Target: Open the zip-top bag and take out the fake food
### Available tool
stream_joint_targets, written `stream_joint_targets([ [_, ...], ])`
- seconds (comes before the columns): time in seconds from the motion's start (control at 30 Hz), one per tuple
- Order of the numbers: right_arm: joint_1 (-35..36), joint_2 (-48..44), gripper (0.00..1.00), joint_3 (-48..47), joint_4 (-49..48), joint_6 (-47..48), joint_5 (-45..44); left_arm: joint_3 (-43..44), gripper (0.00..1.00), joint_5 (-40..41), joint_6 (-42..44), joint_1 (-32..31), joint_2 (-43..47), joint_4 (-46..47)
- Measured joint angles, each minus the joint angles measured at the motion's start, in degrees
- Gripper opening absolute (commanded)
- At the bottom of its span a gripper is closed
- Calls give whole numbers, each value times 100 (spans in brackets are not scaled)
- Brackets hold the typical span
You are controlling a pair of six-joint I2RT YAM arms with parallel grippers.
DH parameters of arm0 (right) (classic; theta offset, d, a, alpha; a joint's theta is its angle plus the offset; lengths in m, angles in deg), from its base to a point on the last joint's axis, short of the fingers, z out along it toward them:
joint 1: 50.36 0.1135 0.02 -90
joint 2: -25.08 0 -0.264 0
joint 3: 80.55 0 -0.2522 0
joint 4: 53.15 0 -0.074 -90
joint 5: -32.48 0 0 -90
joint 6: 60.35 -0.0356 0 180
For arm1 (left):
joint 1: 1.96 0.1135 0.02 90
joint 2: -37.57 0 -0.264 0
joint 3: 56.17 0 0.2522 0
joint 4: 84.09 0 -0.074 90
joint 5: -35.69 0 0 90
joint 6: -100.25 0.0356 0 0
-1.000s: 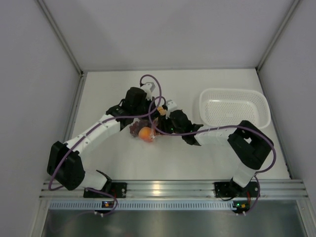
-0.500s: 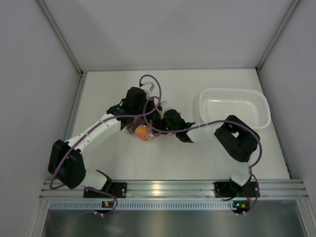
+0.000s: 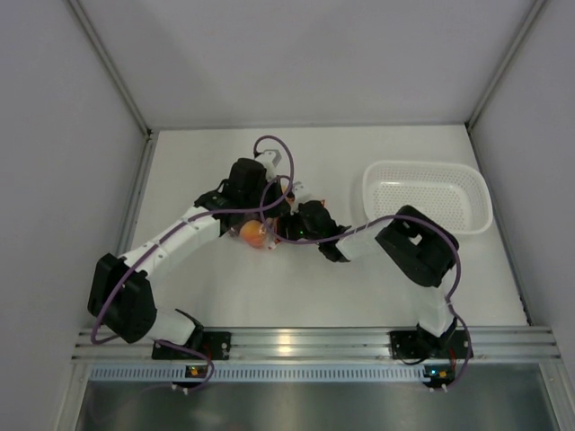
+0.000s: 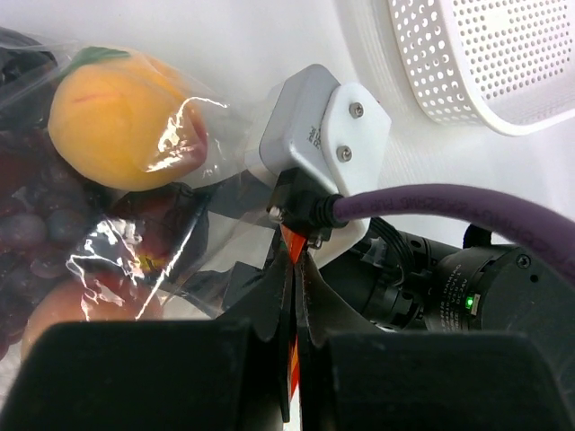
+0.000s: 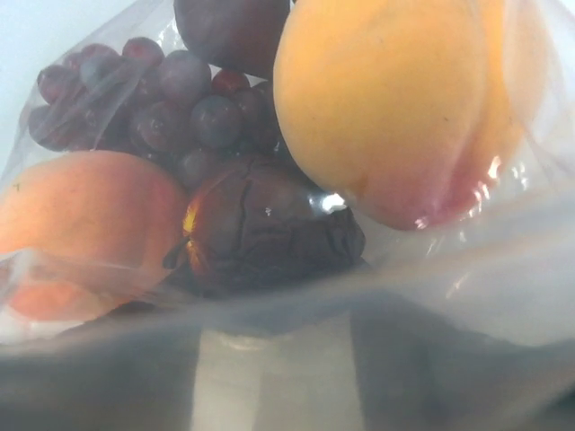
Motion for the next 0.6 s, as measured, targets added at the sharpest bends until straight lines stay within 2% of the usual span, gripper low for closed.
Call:
stream_joint_targets([
  [0.23,-35,7,38,197,-378,120,37,-9,0,-37,-11,-7,-13,4],
  [0.6,-37,-1003,38,1248,-656,133,35,-20,0,48,-33,-22,-70,2],
])
